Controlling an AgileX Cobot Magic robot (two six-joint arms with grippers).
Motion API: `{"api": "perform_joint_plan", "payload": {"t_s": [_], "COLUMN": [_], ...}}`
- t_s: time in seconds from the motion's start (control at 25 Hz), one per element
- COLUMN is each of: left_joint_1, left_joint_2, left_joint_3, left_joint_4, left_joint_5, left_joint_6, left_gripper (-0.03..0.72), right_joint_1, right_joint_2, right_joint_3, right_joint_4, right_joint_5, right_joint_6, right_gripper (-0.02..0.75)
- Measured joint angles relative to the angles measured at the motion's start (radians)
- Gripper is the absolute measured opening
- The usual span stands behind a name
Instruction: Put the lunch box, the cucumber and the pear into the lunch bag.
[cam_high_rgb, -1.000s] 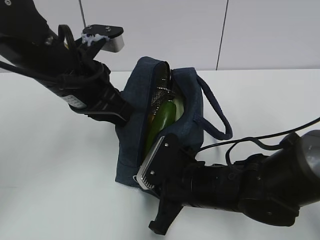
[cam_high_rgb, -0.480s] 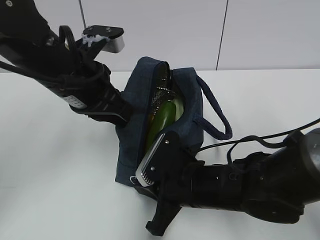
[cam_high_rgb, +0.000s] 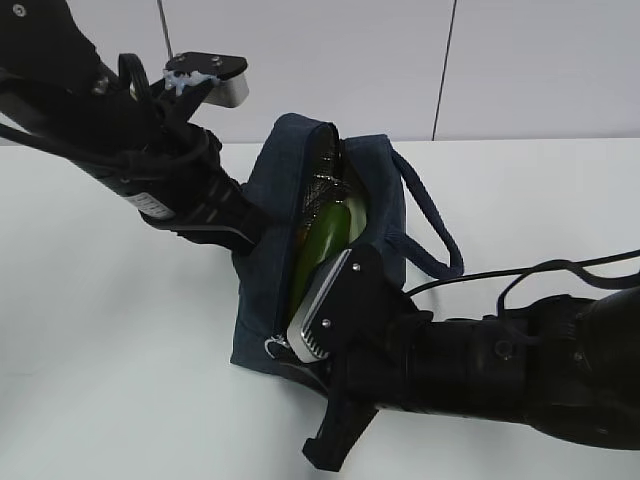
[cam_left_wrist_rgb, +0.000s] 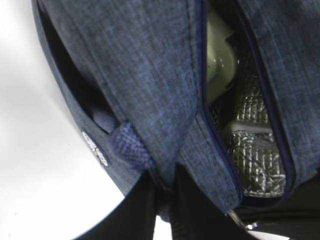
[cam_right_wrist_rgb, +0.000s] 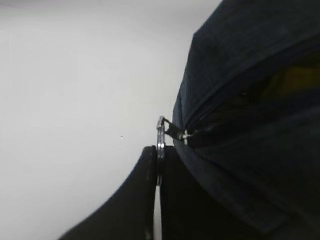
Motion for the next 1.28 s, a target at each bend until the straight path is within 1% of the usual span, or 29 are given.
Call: {"api": "perform_joint_plan", "payload": {"t_s": [0.76,1.04,1.28], "left_joint_1": [0.0,0.0,0.0], "left_joint_2": [0.0,0.0,0.0], "left_joint_3": [0.0,0.0,0.0], "left_joint_4": [-0.003,-0.002,-0.002], "left_joint_5": [-0.001,0.005,0.005], "left_joint_6": [0.0,0.001,0.001], "left_gripper": [0.003,0.003,0.003], "right_joint_1": [0.0,0.0,0.0], "right_joint_2": [-0.173,-0.212,-0.233], "right_joint_3": [0.013,0.013,0.013], "right_joint_4": [-0.001,0.071,0.177], "right_joint_5": [0.047,0.034,0.049], "right_joint_6": [0.023,-0.031,-0.134], "right_gripper": [0.0,0.0,0.0]}}
